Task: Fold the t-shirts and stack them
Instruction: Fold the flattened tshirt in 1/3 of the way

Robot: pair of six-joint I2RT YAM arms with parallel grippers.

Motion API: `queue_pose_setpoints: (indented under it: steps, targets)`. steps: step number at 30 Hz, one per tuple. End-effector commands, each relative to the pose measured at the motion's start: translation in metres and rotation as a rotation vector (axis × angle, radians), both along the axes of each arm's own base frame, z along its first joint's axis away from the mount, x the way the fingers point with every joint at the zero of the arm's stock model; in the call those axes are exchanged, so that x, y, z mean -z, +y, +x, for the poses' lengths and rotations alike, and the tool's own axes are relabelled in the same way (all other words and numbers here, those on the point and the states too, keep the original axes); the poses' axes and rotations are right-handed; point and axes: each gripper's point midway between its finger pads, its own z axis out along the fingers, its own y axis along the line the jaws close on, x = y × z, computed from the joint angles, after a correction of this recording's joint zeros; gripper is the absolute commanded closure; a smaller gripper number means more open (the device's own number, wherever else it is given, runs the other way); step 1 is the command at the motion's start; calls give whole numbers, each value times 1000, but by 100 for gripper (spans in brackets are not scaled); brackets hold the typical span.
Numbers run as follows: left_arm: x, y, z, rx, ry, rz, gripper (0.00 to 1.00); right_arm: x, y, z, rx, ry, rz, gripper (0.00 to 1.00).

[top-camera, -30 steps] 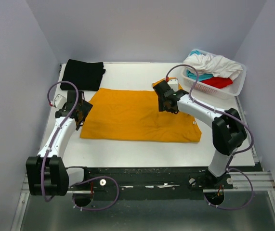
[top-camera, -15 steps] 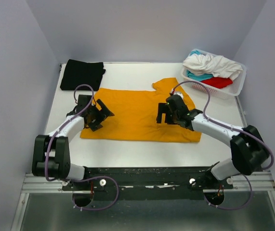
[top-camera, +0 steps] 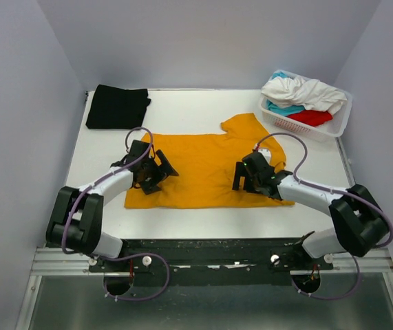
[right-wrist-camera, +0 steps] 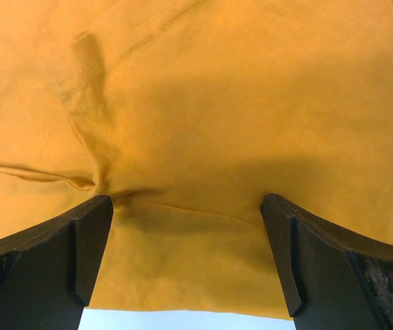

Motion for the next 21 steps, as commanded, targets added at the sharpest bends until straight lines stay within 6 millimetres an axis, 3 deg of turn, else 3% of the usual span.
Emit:
queue_pose_setpoints:
  steps: [1, 6, 10, 12, 18, 21]
  targets:
    - [28, 21, -73, -67, 193, 164, 1, 11, -30, -35, 96, 66, -36, 0]
    - [24, 35, -109, -96, 209, 254, 1, 13, -51, -78, 139, 147, -23, 0]
    - [20, 24, -125, -74, 167, 208, 2, 13, -53, -105, 161, 207, 47, 0]
    - [15, 18, -126, -66, 127, 179, 2, 11, -50, -109, 165, 209, 85, 0]
    - [0, 31, -122, -98, 73, 240, 2, 3, -46, -120, 173, 225, 151, 0]
    - [-19, 33, -109, -100, 3, 254, 1, -15, -46, -107, 182, 155, 156, 0]
